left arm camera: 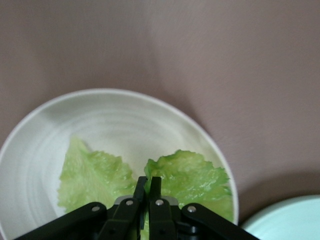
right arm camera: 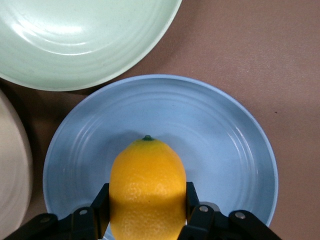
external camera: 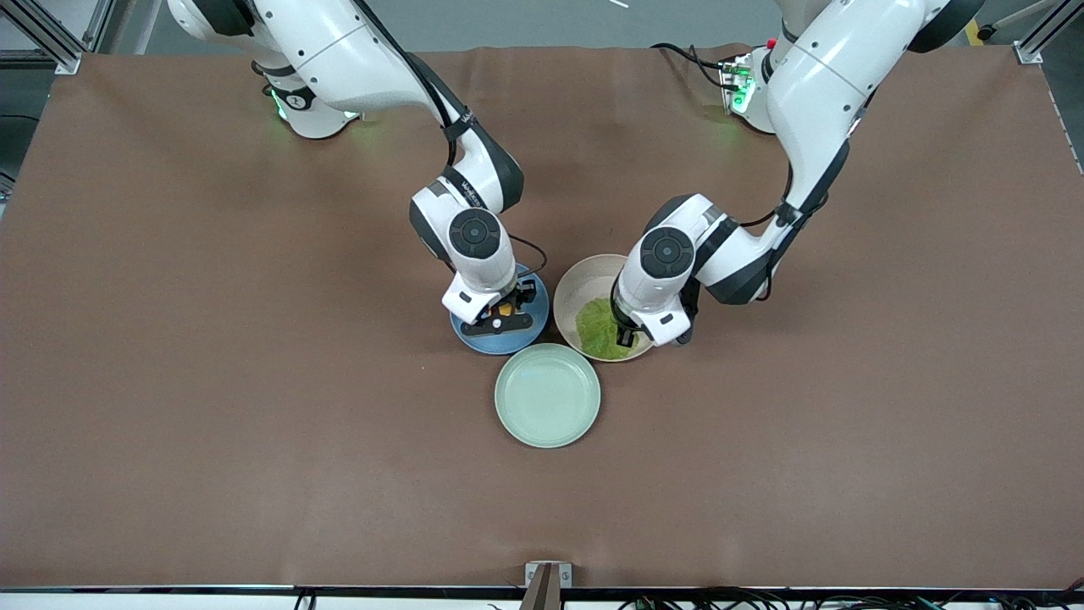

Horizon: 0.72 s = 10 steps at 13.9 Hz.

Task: Pick lemon and lettuce from plates
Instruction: 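Lift the lemon with the right gripper while the left gripper carries lettuce away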

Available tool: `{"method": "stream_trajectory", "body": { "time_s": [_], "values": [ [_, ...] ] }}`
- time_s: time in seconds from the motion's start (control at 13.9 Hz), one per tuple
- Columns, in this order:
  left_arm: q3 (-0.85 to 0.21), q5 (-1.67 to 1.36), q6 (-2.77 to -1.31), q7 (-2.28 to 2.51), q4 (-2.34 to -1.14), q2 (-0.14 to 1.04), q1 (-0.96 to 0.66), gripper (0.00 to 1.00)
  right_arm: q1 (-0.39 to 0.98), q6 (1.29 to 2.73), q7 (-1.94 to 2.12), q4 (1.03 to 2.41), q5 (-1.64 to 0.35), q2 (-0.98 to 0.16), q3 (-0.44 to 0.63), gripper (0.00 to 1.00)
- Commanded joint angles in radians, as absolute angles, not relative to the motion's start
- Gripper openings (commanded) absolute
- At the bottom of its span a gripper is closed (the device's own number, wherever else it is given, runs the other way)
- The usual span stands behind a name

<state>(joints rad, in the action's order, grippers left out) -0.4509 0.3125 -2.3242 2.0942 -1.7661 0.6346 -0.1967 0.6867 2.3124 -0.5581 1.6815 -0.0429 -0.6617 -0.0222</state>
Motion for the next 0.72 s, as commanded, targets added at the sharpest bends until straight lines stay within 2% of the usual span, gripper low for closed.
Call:
{"method": "stream_trajectory", "body": {
  "time_s": [0.0,0.36,0.5,0.65],
  "values": [
    [-0.453,0.334,-2.234,2.024,-1.781,0.523,-0.157,0.0,0.664,2.223,-0.549,1.695,-0.055,-0.553,-0.023,0.17],
    [-0.459,0.328,-2.102,1.783,-1.808,0.408,-0.002,0.0,0.508,1.818,-0.468,1.693,-0.055,-0.272,-0.021,0.17],
    [-0.459,0.325,-2.102,1.67,-1.828,0.396,0.073,0.0,0.392,1.706,-0.343,1.698,-0.055,-0.21,-0.021,0.17],
    [-0.459,0.327,-2.103,1.538,-1.854,0.4,0.165,0.0,0.246,1.663,-0.203,1.722,-0.054,-0.187,-0.02,0.17]
  ]
}}
